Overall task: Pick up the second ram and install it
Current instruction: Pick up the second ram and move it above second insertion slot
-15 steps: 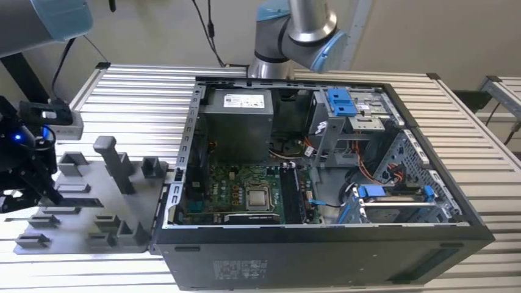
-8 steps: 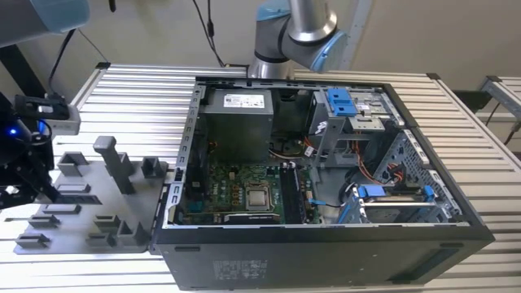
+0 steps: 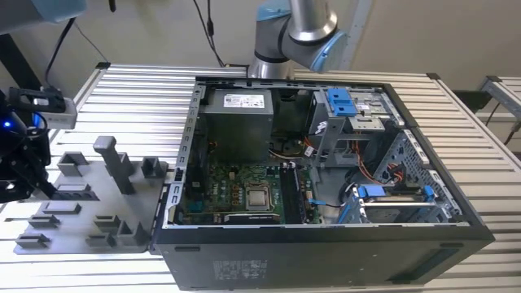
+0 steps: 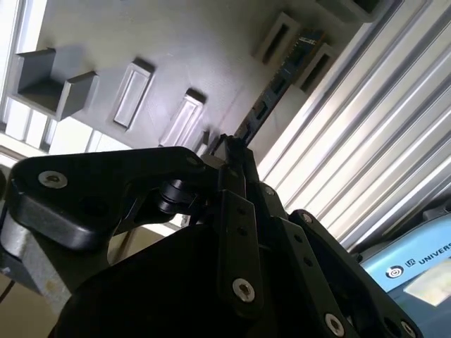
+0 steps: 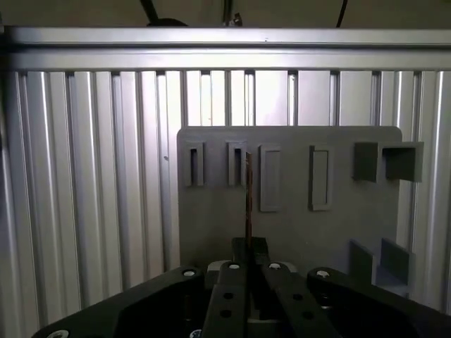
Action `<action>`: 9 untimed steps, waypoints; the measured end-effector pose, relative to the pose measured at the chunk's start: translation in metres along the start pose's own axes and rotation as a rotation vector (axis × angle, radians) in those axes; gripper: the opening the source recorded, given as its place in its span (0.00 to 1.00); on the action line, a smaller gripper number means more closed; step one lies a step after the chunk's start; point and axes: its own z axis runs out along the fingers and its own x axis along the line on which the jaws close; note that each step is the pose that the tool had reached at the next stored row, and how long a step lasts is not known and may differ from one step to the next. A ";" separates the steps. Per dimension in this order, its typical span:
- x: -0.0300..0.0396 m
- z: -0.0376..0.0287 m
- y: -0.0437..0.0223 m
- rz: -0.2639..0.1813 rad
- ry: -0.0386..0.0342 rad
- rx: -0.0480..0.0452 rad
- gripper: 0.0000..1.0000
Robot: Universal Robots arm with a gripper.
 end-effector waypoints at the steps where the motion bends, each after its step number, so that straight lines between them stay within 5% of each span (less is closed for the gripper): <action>1: -0.0002 -0.0012 0.0000 0.000 0.0000 0.0000 0.14; 9: -0.0008 -0.0095 0.0001 0.000 0.0000 0.0001 0.14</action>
